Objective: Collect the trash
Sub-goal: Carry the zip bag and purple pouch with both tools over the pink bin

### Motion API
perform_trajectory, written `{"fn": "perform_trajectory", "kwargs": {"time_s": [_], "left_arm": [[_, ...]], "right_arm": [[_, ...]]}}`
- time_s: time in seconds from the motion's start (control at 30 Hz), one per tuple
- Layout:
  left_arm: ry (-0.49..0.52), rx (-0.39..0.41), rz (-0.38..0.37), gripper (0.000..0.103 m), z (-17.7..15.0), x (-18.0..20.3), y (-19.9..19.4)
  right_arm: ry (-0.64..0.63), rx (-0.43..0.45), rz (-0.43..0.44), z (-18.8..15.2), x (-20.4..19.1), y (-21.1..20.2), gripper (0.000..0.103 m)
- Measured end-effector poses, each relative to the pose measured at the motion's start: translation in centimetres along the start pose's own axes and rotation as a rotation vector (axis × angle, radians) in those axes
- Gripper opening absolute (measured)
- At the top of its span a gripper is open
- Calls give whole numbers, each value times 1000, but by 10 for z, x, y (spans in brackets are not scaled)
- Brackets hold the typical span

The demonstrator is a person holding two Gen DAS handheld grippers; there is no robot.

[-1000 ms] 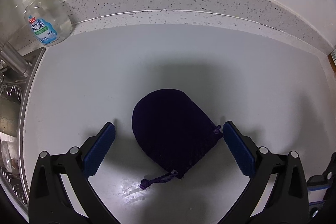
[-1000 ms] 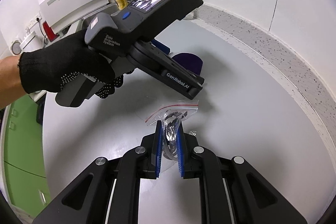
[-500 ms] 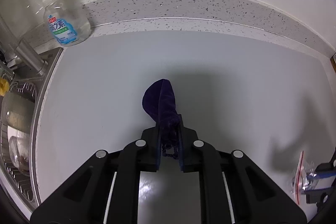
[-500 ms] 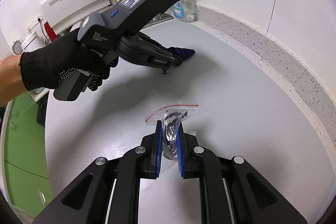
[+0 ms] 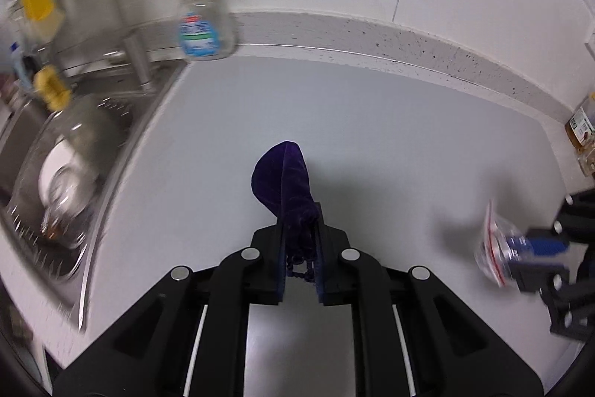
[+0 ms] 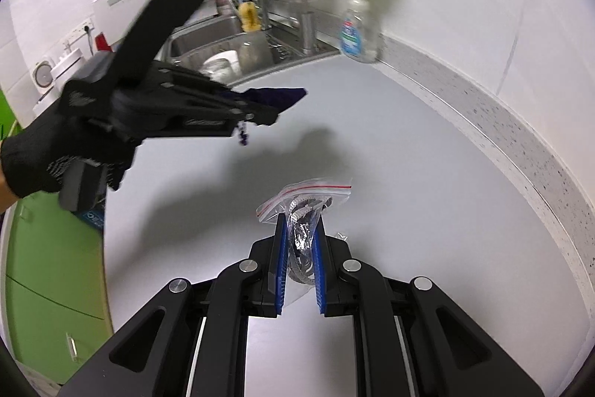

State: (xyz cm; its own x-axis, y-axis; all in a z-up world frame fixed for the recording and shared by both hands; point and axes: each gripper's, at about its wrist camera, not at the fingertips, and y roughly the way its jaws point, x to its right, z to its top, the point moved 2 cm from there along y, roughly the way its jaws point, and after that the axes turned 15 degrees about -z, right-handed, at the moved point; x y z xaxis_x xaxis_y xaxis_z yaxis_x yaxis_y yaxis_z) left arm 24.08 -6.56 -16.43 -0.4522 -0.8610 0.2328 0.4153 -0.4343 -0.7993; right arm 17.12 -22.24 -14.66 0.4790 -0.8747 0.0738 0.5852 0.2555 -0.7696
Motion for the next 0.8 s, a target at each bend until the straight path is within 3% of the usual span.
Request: {"fn": "perform_trajectory", "kwargs": {"time_s": [0.53,0.8], "left_arm": [[-123,96,148,11,-150,-14,-150],[-245,92,189,11,-241,-36,-193]], "right_arm": [[-119,62,140,-1,-154,-36,12],[-188,38,248,-15,-240,-38,12]]}}
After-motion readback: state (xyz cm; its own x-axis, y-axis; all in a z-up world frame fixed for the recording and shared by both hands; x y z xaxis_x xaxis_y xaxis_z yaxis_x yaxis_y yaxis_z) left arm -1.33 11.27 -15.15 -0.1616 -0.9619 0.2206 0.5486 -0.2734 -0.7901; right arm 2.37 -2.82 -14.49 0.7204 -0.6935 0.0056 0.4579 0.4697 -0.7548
